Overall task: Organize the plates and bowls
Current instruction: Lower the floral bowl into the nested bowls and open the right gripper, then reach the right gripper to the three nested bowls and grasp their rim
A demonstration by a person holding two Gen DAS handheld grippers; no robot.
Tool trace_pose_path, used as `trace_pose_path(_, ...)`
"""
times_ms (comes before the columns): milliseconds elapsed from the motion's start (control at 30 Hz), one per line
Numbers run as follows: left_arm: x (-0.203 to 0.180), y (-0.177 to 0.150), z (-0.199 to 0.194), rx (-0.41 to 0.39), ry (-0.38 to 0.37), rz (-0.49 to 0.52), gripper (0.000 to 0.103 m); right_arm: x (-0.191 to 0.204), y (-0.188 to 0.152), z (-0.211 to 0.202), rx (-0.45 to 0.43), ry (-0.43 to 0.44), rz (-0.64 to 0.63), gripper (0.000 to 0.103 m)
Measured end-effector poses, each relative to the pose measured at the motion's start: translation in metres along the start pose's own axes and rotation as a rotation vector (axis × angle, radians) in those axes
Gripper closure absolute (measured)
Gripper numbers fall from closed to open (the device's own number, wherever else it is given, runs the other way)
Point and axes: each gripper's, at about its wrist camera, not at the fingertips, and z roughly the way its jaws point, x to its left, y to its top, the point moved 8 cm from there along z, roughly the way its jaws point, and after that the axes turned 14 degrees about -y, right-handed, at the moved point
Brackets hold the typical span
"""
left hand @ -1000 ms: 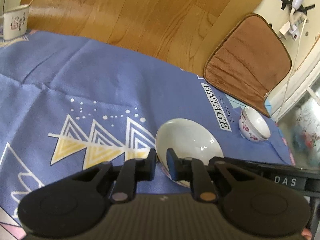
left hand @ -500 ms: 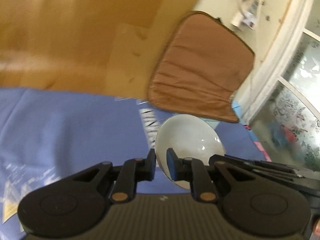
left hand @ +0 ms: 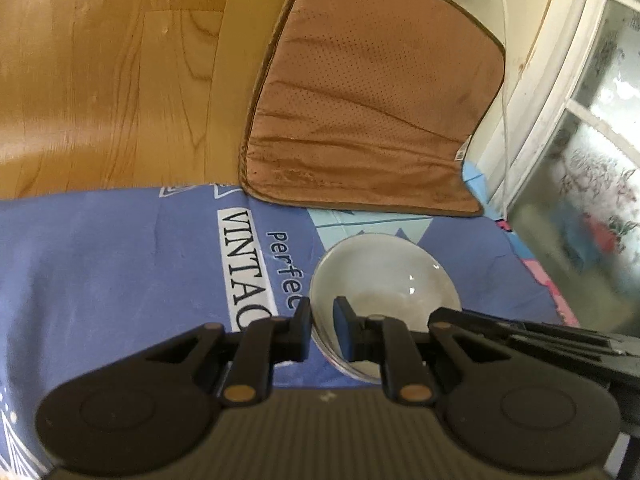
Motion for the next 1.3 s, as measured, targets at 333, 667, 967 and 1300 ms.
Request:
trace_pose_path(333, -0.01, 0.009, -0.04, -0.086, -0.039, 0.019, 0.088, 0.001, 0.007, -0.027, -0.081, 0.007, 0.048, 0.08)
trace_pose_path(667, 0.003, -0.035, -0.085, -0.07, -0.002, 0.045, 0.084, 0.031, -0.037, -0.078, -0.157, 0.129, 0.112, 0.072)
trace_pose_path(967, 0.032, -0.076, -0.113, -0.052, 0.116, 0.089, 0.073, 0.038, -0.084, -0.087, -0.219, 0.027, 0.156, 0.056)
trace_pose_path(1300, 0.027, -0.096, -0.119, -0.049, 0.11, 0.121, 0.063, 0.041, -0.105, -0.094, -0.24, -0.033, 0.135, 0.053)
